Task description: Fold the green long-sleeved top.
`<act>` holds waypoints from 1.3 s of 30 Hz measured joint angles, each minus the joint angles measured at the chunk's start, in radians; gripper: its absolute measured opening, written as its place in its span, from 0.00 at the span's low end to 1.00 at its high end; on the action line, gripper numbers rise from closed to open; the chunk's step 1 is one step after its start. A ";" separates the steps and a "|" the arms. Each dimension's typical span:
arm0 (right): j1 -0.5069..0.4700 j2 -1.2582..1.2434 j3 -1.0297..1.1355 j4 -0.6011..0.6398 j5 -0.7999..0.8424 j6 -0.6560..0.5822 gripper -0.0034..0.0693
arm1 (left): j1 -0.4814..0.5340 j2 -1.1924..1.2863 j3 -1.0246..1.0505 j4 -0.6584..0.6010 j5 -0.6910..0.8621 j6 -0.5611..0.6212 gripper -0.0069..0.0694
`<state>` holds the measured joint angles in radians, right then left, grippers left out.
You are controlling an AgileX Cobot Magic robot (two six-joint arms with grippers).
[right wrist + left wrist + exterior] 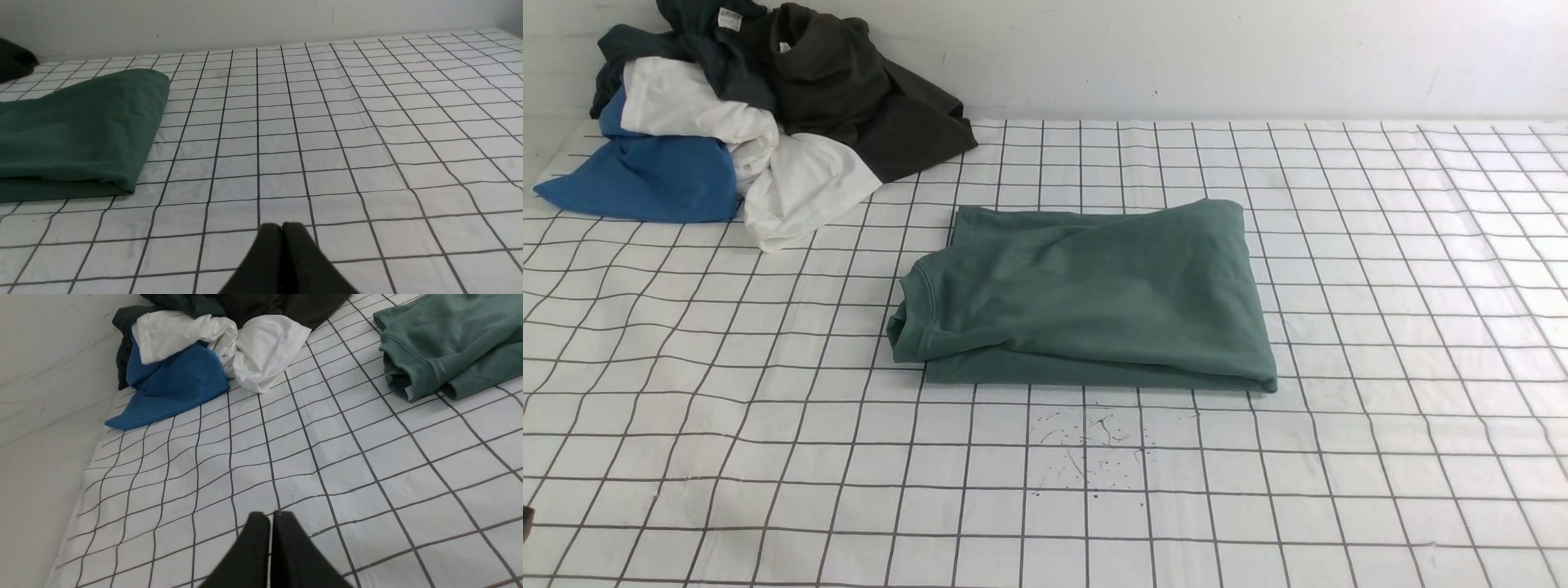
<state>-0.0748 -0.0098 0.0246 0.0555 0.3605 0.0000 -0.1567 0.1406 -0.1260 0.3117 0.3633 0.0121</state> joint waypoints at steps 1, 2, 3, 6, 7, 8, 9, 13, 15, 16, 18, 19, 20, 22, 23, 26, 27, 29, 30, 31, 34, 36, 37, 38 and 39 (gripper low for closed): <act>0.000 0.000 0.000 0.000 0.000 0.000 0.04 | 0.000 0.000 0.000 0.000 0.000 0.000 0.08; 0.000 0.000 0.000 0.000 0.000 0.000 0.04 | 0.000 0.000 0.000 0.000 0.000 0.000 0.08; 0.000 0.000 0.000 0.000 0.000 0.000 0.04 | 0.000 0.000 0.000 0.000 0.000 0.000 0.08; 0.000 0.000 0.000 0.000 0.001 0.000 0.04 | 0.000 0.000 0.000 0.000 0.000 0.000 0.08; 0.000 0.000 0.000 0.000 0.001 0.000 0.04 | 0.000 0.000 0.000 0.000 0.000 0.000 0.08; 0.000 0.000 0.000 0.000 0.001 0.005 0.04 | 0.000 0.000 0.000 0.000 0.000 0.000 0.08; 0.000 0.000 0.000 0.000 0.001 0.000 0.04 | 0.000 0.000 0.000 0.000 0.000 0.000 0.08; 0.000 0.000 0.000 0.000 0.001 0.005 0.04 | 0.000 0.000 0.000 0.000 0.000 0.000 0.08; 0.000 0.000 0.000 0.000 0.001 0.005 0.04 | 0.000 0.000 0.000 0.000 0.000 0.000 0.08; 0.000 0.000 0.000 0.000 0.001 0.005 0.04 | 0.000 0.000 0.001 0.000 0.000 0.000 0.08; 0.000 0.000 0.000 0.000 0.001 0.005 0.04 | 0.000 -0.006 0.007 0.000 0.002 0.000 0.08; 0.000 0.000 0.000 0.000 0.001 0.005 0.04 | 0.003 -0.026 0.016 -0.010 0.011 -0.012 0.08; 0.000 0.000 0.000 0.000 0.001 0.005 0.04 | 0.003 -0.026 0.016 -0.013 0.011 -0.012 0.08; 0.000 0.000 0.000 0.000 0.001 0.005 0.04 | 0.019 -0.076 0.040 -0.087 -0.008 -0.027 0.08; 0.000 0.000 0.000 0.000 0.001 0.005 0.04 | 0.021 -0.080 0.043 -0.095 -0.008 -0.027 0.08; 0.000 0.000 0.000 0.000 0.001 0.005 0.04 | 0.053 -0.143 0.108 -0.210 -0.097 -0.019 0.08; 0.000 0.000 0.000 0.000 0.002 0.005 0.04 | 0.060 -0.148 0.132 -0.248 -0.119 -0.012 0.08; 0.000 0.000 0.000 -0.001 0.003 0.005 0.04 | 0.065 -0.151 0.148 -0.292 -0.117 -0.012 0.08; 0.000 0.000 0.000 -0.001 0.003 0.005 0.04 | 0.065 -0.151 0.151 -0.312 -0.091 -0.012 0.08; 0.000 0.000 0.000 -0.001 0.003 0.005 0.04 | 0.065 -0.151 0.152 -0.329 -0.065 -0.004 0.08; 0.000 0.000 0.000 -0.002 0.003 0.005 0.04 | 0.066 -0.151 0.150 -0.348 -0.002 0.038 0.08; 0.000 0.000 0.000 -0.002 0.003 0.005 0.04 | 0.066 -0.151 0.150 -0.350 0.000 0.062 0.08; 0.000 0.000 0.000 -0.002 0.003 0.005 0.04 | 0.066 -0.151 0.149 -0.350 0.001 0.074 0.08; 0.000 0.000 0.000 -0.002 0.003 0.005 0.04 | 0.066 -0.151 0.149 -0.350 0.001 0.077 0.08; 0.000 0.000 0.000 -0.002 0.003 0.005 0.04 | 0.066 -0.151 0.149 -0.350 0.001 0.086 0.08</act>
<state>-0.0748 -0.0098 0.0246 0.0532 0.3632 0.0053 -0.0906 -0.0102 0.0230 -0.0388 0.3640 0.0977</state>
